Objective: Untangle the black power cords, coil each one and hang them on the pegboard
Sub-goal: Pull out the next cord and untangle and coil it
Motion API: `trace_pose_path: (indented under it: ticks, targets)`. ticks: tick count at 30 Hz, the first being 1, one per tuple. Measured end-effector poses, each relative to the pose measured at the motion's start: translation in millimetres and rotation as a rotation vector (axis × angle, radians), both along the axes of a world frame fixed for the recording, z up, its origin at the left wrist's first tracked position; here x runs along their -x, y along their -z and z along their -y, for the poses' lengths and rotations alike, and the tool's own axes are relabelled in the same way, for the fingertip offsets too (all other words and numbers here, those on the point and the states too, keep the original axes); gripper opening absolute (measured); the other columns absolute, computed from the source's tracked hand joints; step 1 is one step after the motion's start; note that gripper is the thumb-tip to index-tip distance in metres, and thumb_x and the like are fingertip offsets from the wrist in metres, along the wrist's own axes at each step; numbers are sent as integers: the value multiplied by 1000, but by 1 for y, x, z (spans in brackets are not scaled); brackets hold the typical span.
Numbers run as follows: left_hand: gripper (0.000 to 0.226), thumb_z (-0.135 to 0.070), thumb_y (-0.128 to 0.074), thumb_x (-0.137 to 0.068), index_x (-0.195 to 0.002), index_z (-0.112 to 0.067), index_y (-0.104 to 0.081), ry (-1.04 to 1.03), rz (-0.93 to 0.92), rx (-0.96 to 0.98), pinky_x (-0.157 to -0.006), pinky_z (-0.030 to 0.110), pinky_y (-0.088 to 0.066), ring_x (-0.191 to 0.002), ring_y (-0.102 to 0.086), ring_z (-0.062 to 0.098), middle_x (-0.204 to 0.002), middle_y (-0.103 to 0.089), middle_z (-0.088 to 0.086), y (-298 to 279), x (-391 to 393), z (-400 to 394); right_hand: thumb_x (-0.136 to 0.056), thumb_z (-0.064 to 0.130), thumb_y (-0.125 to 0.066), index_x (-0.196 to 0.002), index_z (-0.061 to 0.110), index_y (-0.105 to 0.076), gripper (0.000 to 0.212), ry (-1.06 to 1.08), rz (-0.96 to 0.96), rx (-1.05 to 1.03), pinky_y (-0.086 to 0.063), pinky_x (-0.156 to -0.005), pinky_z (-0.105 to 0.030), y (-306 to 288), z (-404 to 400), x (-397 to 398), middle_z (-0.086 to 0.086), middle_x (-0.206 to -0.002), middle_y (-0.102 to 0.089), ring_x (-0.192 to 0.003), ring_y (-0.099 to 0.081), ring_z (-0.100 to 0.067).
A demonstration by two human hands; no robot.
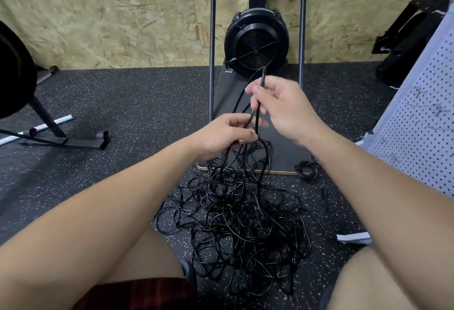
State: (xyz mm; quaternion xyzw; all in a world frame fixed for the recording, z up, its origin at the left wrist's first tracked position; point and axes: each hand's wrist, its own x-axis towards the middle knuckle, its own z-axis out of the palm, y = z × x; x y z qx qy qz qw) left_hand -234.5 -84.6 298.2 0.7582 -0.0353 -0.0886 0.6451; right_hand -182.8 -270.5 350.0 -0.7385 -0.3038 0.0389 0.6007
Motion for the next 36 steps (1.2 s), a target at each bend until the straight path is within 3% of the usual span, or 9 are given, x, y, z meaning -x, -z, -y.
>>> trace_pose_path:
  ticks: [6, 10, 12, 14, 17, 21, 27, 30, 36]
  targets:
    - [28, -33, -75, -105, -102, -6, -82, -204, 94, -137, -62, 32, -32, -77, -43, 25, -80, -64, 3, 1, 0, 1, -103, 28, -73, -111, 17, -77, 15, 94, -33, -21, -59, -72, -32, 6, -6, -12, -4, -94, -81, -72, -70, -14]
    - [36, -38, -70, -107, -97, -4, -79, -329, 180, -205, -57, 32, -30, -69, -40, 21, -76, -58, 3, -5, -2, -5, -105, 16, -64, -111, 23, -77, 15, 136, -64, 434, -59, -63, -26, 25, 3, -20, 0, -91, -81, -71, -75, -7]
    - [36, -40, -68, -107, -94, -9, -80, -356, 222, -219, -58, 33, -32, -71, -41, 21, -75, -59, 2, -12, -2, -4, -104, 3, -56, -119, 12, -75, 26, -18, -134, 695, -65, -74, -40, 46, 5, -22, -7, -103, -81, -80, -81, -15]
    - [35, -39, -67, -108, -94, -10, -81, -362, 244, -212, -58, 31, -33, -70, -42, 21, -77, -61, 2, -20, -2, -4, -106, 0, -57, -132, 9, -67, 30, -197, -241, 796, -64, -74, -38, 70, 6, -19, -10, -120, -76, -91, -83, -21]
    - [36, -39, -66, -109, -92, -11, -81, -347, 263, -219, -64, 34, -36, -69, -44, 21, -76, -62, 1, -25, -3, -8, -110, 11, -61, -139, 16, -64, 30, -374, -310, 776, -64, -77, -32, 99, 4, -11, -4, -133, -70, -98, -81, -18]
    - [35, -39, -66, -109, -94, -11, -82, -351, 268, -207, -69, 35, -38, -71, -46, 20, -74, -64, -2, -20, -6, -15, -110, 14, -56, -110, 9, -78, 23, -343, -319, 768, -63, -95, -46, 115, -4, -10, -7, -110, -82, -97, -83, -22]
    - [23, -19, -61, -110, -117, -14, -82, -370, 239, -41, -73, 31, -41, -76, -49, 17, -85, -69, 5, -13, -12, -21, -109, 8, -49, -100, 1, -67, 21, -207, -293, 715, -56, -68, -38, 93, -9, -10, -8, -87, -83, -74, -76, -25]
    - [42, -2, -61, -101, -130, -27, -78, -411, 233, -64, -69, 30, -42, -77, -51, 19, -86, -73, 8, -13, -12, -24, -113, 18, -50, -106, 7, -65, 21, -62, -190, 580, -49, -64, -39, 62, -10, -7, -1, -83, -82, -66, -66, -19]
    - [82, 0, -64, -97, -168, -19, -26, -427, 102, -213, -67, 24, -46, -70, -59, 12, -99, -84, 7, -11, -9, -19, -114, 28, -51, -122, 20, -73, 25, 128, -78, 50, -47, -70, -31, 5, -3, -13, 5, -80, -75, -68, -56, -14]
